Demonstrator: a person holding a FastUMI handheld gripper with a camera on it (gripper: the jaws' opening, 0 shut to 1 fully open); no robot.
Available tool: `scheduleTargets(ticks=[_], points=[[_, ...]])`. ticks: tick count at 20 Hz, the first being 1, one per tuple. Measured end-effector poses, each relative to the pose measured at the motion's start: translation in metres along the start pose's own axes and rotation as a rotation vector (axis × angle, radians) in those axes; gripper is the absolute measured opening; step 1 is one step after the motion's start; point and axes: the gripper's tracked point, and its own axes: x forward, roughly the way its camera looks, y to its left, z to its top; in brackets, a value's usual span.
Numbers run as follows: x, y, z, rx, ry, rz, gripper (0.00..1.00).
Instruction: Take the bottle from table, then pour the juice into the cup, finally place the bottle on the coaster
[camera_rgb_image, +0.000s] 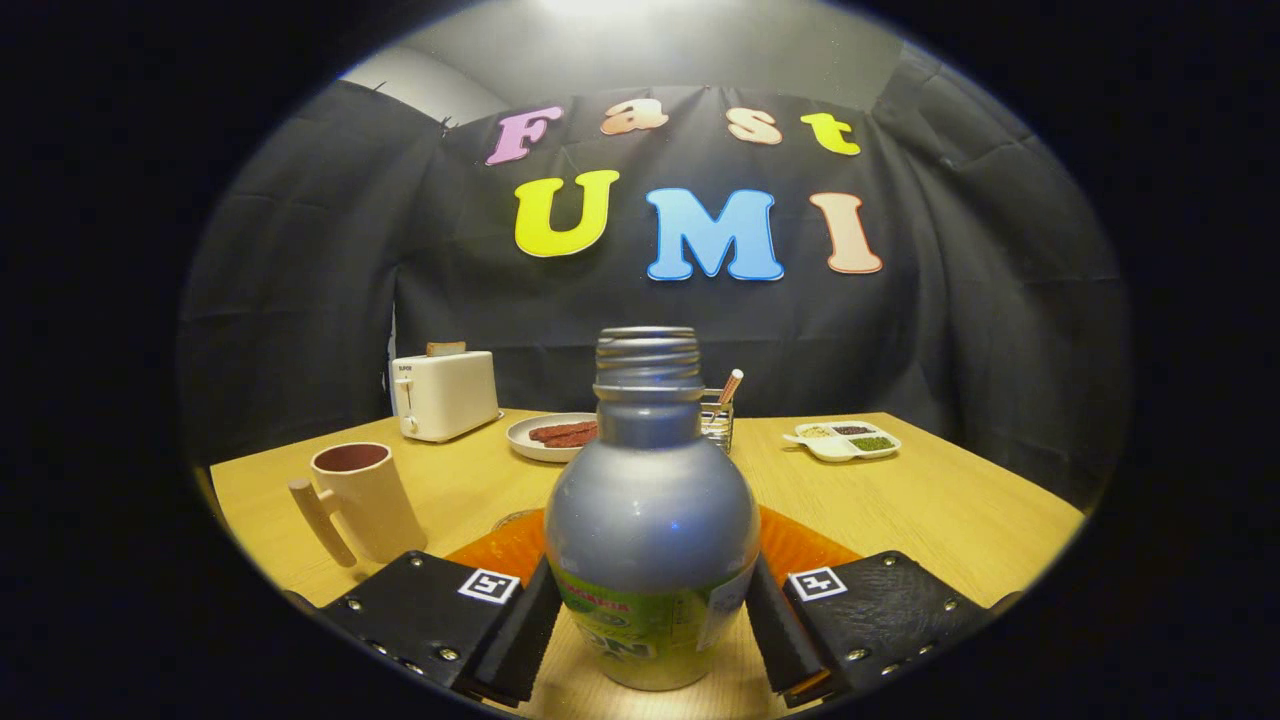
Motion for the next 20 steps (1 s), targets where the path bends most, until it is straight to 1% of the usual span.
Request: scheduleTargets(ticks=[4,6,11,16,20], points=[[0.016,0.011,0.020,-0.134,-0.019,0.007,0.83],[0.025,0.021,0.024,-0.214,-0.013,0.021,0.83],[0.047,0.050,0.023,-0.408,0.029,0.077,0.81],[0.063,0.076,0.029,-0.657,0.008,0.074,0.81],[0.072,0.091,0.020,-0.782,0.022,0.089,0.81]])
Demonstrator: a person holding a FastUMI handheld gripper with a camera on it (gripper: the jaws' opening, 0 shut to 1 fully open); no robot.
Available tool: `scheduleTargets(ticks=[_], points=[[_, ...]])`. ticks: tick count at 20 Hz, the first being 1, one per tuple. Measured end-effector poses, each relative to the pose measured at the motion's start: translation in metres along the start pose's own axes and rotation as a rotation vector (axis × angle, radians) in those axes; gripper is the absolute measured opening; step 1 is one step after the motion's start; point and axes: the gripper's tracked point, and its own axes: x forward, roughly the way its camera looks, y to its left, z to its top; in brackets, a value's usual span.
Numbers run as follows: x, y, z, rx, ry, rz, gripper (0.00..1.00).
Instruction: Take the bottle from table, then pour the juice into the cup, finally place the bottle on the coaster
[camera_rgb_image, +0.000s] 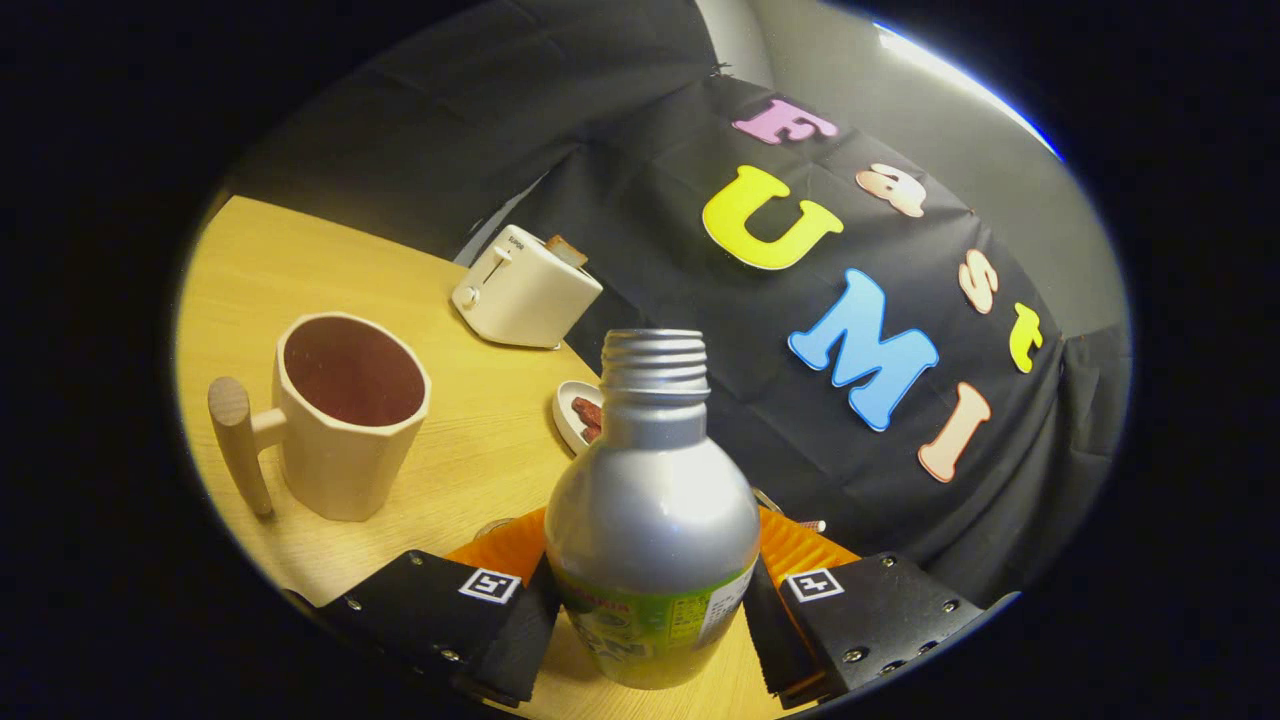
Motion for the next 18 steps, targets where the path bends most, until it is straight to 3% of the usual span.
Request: scheduleTargets(ticks=[6,18], points=[[0.006,0.007,0.006,-0.217,0.009,-0.017,0.81],[0.017,0.020,0.014,-0.525,-0.023,-0.029,0.81]])
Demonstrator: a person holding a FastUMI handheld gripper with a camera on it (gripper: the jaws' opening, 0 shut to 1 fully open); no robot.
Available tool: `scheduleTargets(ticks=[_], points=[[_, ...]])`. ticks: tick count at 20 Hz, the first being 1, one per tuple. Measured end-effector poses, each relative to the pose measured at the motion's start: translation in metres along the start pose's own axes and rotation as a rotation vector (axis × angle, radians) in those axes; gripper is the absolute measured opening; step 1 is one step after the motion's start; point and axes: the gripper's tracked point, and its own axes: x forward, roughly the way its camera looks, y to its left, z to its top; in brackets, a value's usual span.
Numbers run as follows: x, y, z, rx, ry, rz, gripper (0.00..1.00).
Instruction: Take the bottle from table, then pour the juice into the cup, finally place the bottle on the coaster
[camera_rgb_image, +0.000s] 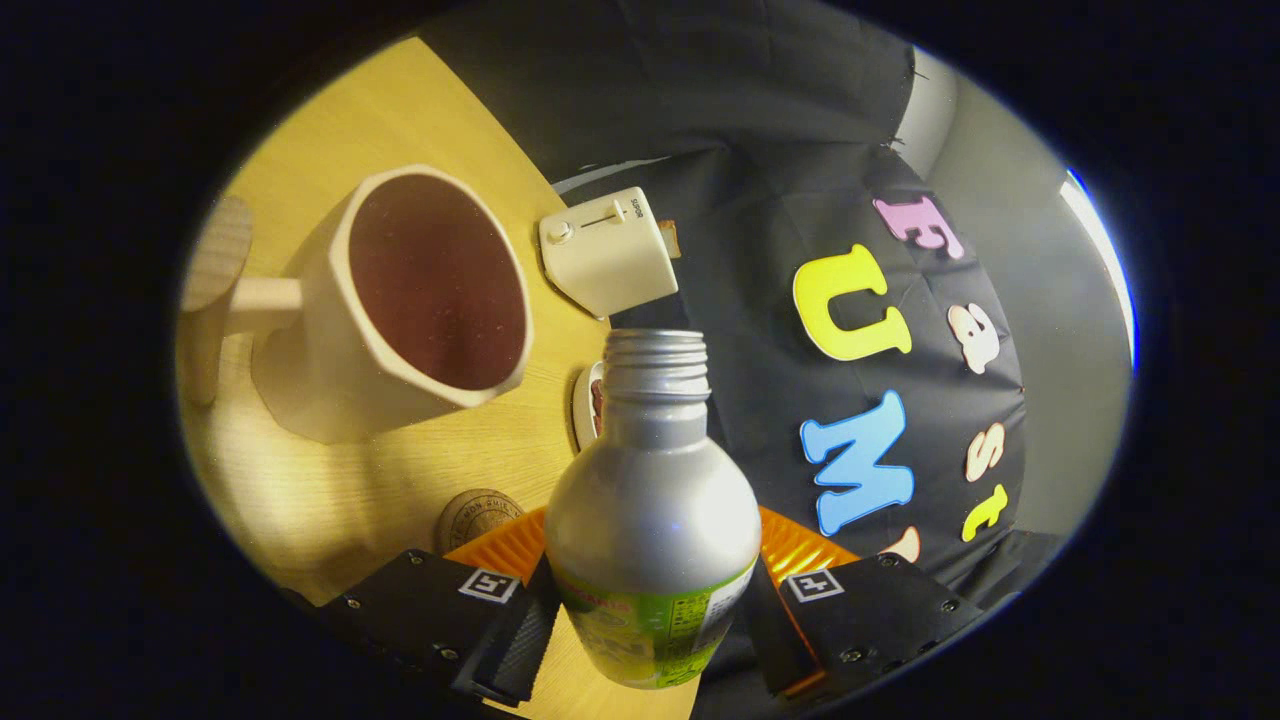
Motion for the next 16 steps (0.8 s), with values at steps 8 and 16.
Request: scheduleTargets(ticks=[8,16], points=[[0.002,-0.003,0.000,-0.154,-0.010,-0.023,0.81],[-0.003,-0.012,0.010,-0.325,-0.064,-0.086,0.81]])
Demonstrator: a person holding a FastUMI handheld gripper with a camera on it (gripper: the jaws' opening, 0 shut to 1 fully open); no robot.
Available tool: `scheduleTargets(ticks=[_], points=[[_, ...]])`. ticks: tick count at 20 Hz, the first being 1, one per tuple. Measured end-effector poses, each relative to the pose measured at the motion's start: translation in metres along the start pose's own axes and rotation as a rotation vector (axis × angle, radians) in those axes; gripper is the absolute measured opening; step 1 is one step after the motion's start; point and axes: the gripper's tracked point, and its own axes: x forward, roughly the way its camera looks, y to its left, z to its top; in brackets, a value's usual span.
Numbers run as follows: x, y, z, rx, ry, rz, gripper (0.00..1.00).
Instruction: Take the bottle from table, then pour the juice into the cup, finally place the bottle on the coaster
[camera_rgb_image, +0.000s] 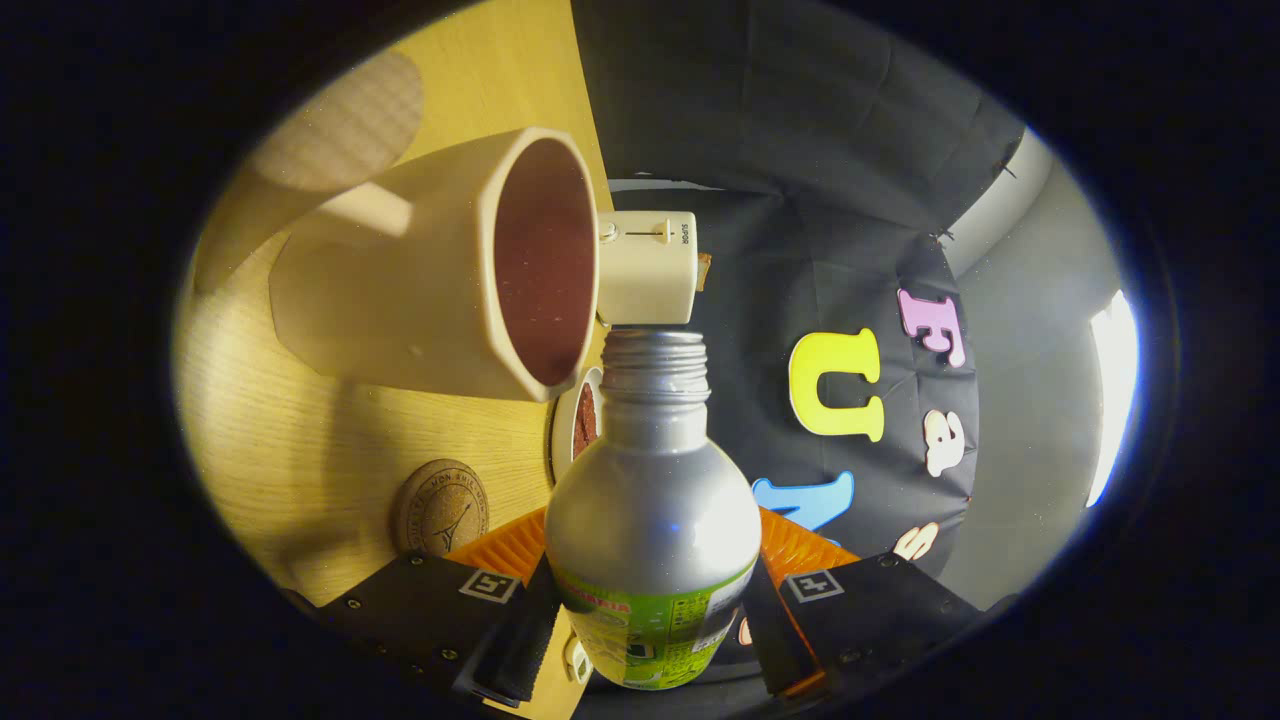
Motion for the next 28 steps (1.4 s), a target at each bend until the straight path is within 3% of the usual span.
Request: scheduleTargets(ticks=[12,28], points=[[0.007,-0.015,0.002,-0.165,-0.030,-0.067,0.81],[0.009,-0.030,-0.006,-0.223,-0.021,-0.099,0.81]])
